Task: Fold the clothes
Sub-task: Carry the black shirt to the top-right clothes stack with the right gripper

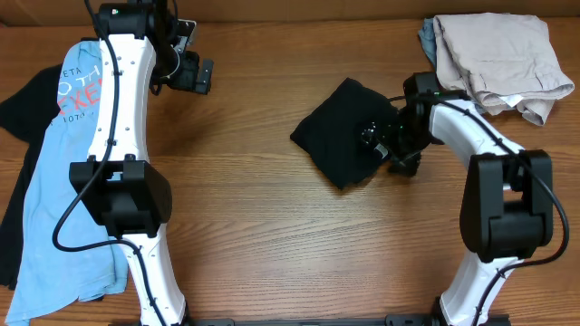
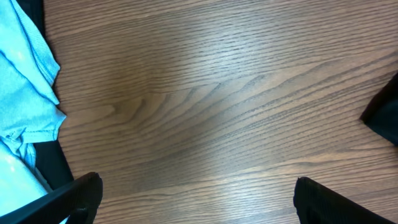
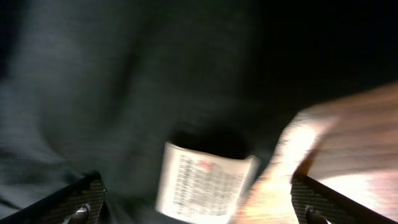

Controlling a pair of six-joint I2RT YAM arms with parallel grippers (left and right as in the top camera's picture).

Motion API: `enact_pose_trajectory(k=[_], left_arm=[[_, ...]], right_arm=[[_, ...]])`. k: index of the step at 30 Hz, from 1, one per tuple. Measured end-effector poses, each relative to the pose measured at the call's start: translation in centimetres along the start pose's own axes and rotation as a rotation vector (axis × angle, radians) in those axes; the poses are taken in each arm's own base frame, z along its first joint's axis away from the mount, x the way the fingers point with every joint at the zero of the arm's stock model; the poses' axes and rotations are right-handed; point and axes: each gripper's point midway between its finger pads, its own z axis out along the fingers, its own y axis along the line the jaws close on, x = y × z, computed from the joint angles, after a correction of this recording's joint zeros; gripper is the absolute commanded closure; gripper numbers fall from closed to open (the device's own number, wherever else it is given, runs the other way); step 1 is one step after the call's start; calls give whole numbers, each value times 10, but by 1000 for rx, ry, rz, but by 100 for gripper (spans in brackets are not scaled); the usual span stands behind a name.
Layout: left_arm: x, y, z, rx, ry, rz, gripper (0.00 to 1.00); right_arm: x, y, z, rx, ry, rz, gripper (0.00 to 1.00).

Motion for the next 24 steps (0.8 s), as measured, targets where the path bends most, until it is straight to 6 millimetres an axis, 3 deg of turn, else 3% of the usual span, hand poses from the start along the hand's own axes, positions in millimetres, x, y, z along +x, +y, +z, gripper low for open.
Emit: enact_pose_trajectory(k=[3,5,8,14,24], left_arm=[[0,0,0,3,-1,0,0],[0,-1,0,3,-1,0,0],[0,-1,0,3,-1,0,0],[0,-1,0,3,-1,0,0],[0,-1,0,4,1,0,0]], right_arm=[[4,17,7,-51,-29,-7,13],[7,26,11,-74,-35,-7,28],[11,35,18,-98,-39,-19,61],[5,47,19,-147,-71,-28,96],[-6,57,9,-193,-123,-100,96]])
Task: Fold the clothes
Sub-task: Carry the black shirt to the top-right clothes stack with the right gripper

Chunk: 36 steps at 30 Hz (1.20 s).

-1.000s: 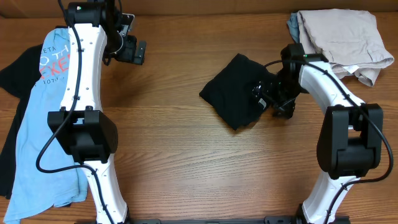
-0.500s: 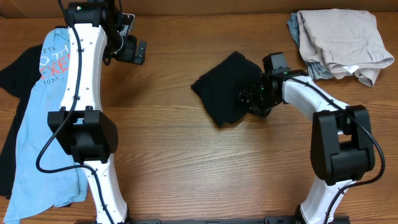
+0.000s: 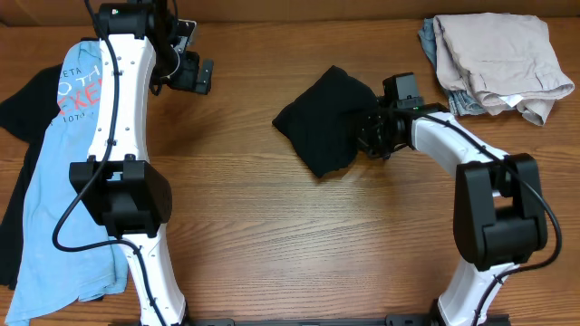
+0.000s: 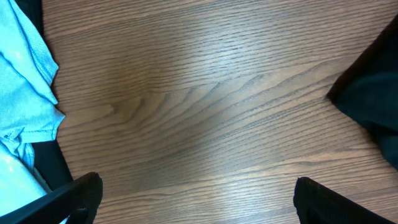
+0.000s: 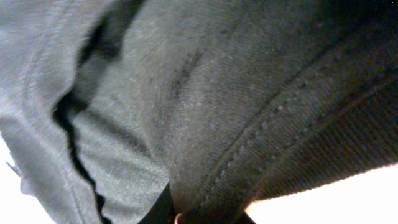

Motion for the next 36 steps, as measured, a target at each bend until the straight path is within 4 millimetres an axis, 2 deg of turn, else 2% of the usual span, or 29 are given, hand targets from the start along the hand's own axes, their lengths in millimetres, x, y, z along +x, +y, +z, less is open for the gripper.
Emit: enact_pose_trajectory(k=[3,5,9,11,16,20,24,28,32,36], left_arm=[[0,0,0,0,1,0,0],[0,0,0,0,1,0,0],[0,0,0,0,0,0,0],[0,0,0,0,0,0,0],[0,0,0,0,0,0,0],[-1,0,0,0,-3,0,0],[-2,0,0,-1,-7,1,0],[-2,0,0,-2,-10,1,0],[-2,0,0,-2,-10,1,0],[-2,0,0,-2,-10,1,0]], right_arm=[[-4,17,-23,-28,-28,-53,96],[-13,40,-48,-79,-65,-92,96],[-46,89,-115,-189,-207,-180,96],[-63,104,-148,-227,-282,-210,96],[-101,120,-206,-292,-433,-265,96],[-134,114,-246,-323,-558,-274,96],[-169,90,-283,-328,-689,-249,96],[-195,68,-316,-334,-800,-223,96],[-213,58,-337,-359,-877,-203,96],[-233,47,-341,-399,-913,-181,96]])
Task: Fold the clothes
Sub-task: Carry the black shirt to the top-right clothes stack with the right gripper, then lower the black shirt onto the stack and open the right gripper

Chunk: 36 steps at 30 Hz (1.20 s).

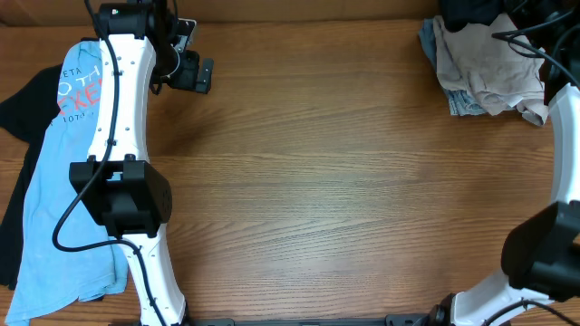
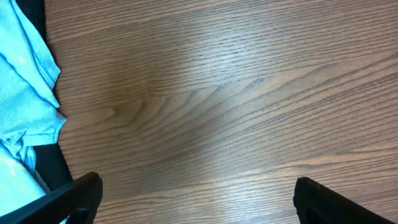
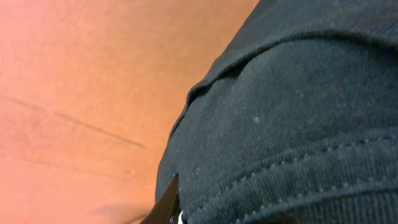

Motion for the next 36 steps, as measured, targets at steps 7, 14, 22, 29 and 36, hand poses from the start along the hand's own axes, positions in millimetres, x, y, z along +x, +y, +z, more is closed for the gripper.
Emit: enact_pose_trajectory(k=[7,14,22,29,36], left_arm=[[0,0,0,0,-1,-1,0],[-2,0,0,-1,-9,-12,0],[-6,1,0,-3,-23,-24,0],[-6,1,0,-3,-23,-24,0],[-6,1,0,-3,-23,-24,0]], right_arm=[[14,-65,25,53,54,107,96],[55,-149,41,176,168,211,96],[62,-187,29,242,207,189,96],[54,-189,27,226,193,140,96],[28,-183,23,173,131,104,96]])
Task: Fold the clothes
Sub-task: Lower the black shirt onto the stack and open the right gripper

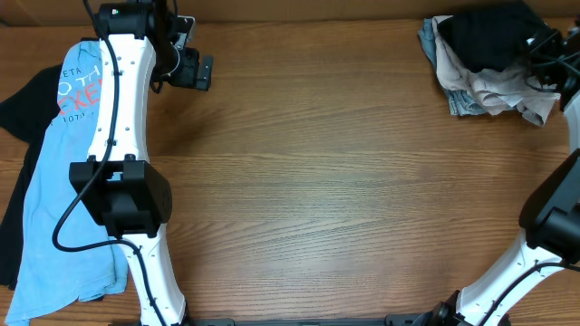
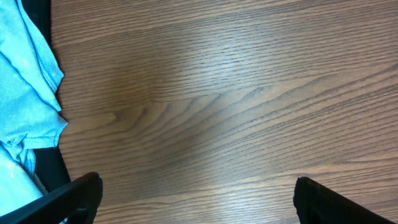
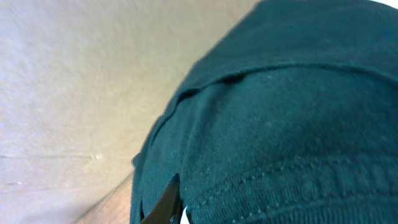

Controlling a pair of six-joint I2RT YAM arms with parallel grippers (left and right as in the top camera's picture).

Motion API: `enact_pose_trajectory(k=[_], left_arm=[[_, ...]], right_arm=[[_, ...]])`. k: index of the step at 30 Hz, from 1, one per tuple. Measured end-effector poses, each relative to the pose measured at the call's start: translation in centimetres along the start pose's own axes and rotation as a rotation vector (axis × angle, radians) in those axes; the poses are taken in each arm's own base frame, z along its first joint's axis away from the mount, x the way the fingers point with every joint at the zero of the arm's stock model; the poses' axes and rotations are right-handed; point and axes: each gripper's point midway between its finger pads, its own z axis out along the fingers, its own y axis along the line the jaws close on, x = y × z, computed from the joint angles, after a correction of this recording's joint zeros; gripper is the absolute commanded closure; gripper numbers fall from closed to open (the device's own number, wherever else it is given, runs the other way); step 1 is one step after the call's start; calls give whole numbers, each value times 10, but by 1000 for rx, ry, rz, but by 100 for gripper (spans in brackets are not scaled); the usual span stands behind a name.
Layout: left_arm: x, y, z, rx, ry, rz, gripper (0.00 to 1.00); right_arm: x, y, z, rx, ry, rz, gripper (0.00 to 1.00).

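A black garment rests bunched on top of the beige clothes pile at the far right corner. My right gripper is at its right side, shut on the dark fabric, which fills the right wrist view; beige cloth shows behind it. A light blue T-shirt lies over a black cloth at the left edge. My left gripper hangs open over bare wood at the far left, with the blue shirt's edge beside its fingers.
The wooden table stretches between the two clothes piles. A blue-grey cloth sticks out under the beige pile. Both arm bases stand at the near edge.
The black garment was at the top edge of the overhead view above the beige pile; now it lies lower, spread on that pile. My right gripper still holds it. The left arm barely moved.
The black folded garment lay mid-table with my right gripper open at its right edge. Then the gripper was shut on it, a little further left. Later both were at the far right corner, and now the garment sits on the beige pile.
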Motion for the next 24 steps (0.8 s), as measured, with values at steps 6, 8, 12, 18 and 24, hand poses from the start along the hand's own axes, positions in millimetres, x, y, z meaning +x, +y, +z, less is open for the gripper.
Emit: enact_pose_trajectory(k=[6,8,12,18,24], left_arm=[[0,0,0,0,0,-4,0],[0,0,0,0,0,-5,0],[0,0,0,0,0,-7,0],[0,0,0,0,-1,-7,0],[-1,0,0,0,-4,-7,0]], right_arm=[[-16,2,-8,12,-31,-9,96],[-12,-3,-8,33,-17,-3,96],[-2,-11,-7,72,12,-9,96],[7,-17,-7,105,44,-12,39],[27,-30,-11,159,121,-15,21]])
